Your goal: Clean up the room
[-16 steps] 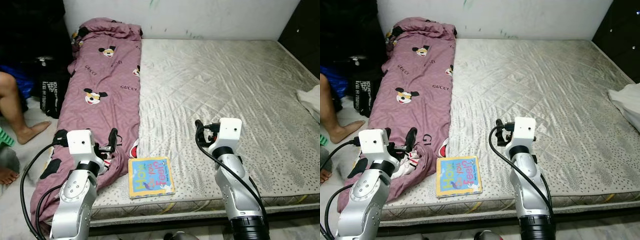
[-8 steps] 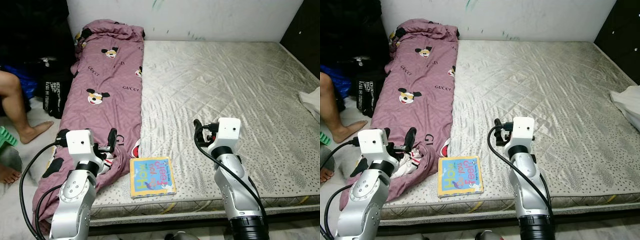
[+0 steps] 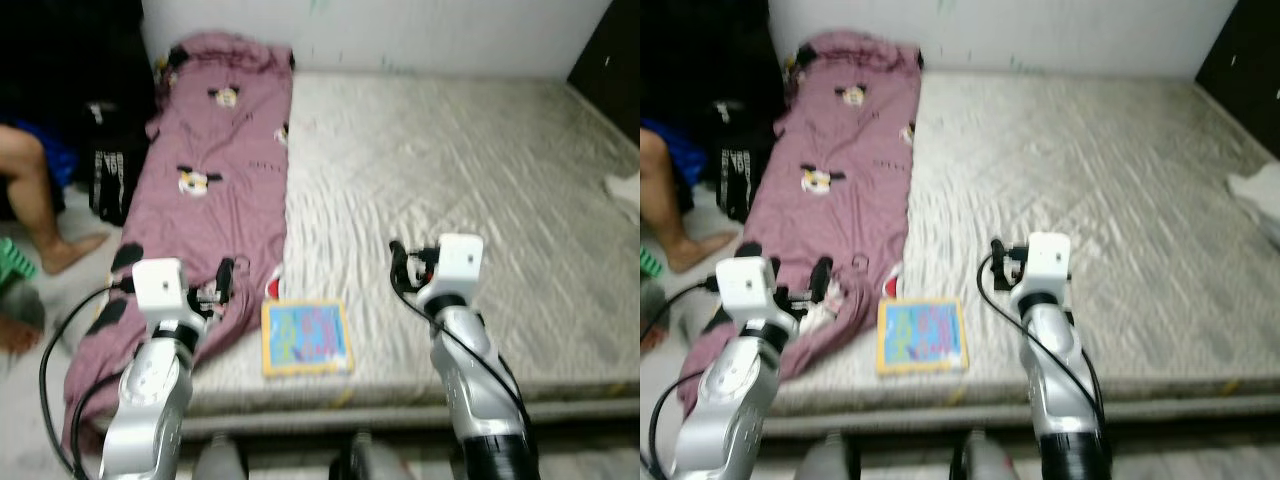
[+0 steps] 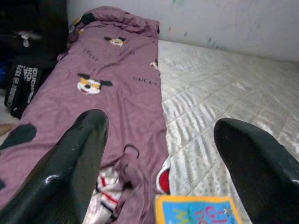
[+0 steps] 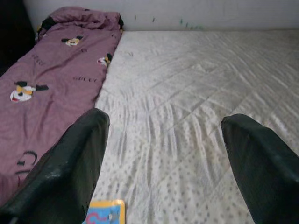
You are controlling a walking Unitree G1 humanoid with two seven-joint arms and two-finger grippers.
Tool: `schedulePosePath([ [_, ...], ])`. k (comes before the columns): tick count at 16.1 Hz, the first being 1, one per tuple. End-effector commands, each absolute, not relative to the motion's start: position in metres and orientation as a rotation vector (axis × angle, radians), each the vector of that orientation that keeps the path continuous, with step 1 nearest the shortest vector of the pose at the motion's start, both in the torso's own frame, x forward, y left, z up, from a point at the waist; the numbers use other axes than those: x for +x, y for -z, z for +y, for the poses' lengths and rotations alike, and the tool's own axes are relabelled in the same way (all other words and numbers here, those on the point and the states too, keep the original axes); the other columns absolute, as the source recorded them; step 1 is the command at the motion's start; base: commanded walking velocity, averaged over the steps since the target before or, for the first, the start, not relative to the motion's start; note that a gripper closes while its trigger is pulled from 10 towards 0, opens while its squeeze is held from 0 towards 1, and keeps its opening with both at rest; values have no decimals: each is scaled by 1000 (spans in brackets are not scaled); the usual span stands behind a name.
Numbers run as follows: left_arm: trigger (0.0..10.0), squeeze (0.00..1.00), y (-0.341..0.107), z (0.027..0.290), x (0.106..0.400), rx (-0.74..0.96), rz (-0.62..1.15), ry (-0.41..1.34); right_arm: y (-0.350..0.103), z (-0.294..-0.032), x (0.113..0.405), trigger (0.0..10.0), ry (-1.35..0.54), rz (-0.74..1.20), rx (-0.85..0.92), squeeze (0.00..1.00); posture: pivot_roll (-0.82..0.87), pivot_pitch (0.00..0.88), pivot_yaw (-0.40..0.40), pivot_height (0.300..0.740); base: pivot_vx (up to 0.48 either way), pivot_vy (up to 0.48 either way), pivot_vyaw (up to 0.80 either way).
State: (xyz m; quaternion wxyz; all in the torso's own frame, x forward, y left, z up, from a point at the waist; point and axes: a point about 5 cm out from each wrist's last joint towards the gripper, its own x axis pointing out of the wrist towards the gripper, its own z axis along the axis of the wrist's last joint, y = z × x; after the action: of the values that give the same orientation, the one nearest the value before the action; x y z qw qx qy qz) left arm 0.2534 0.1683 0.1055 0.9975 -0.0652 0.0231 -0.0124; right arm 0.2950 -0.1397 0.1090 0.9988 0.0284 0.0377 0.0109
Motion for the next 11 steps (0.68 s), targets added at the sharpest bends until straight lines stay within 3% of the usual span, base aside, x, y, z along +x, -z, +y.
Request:
schedulePosePath([
  [1,10000,0,-105,170,254,-124,52,8,-109,-140,295,10000,-20,78,49,0,68,90,-33,645,0,0,0],
  [11,10000,0,-107,170,258,-123,42,-19,-108,-138,300,10000,-42,88,23,0,68,84,-44,645,0,0,0],
])
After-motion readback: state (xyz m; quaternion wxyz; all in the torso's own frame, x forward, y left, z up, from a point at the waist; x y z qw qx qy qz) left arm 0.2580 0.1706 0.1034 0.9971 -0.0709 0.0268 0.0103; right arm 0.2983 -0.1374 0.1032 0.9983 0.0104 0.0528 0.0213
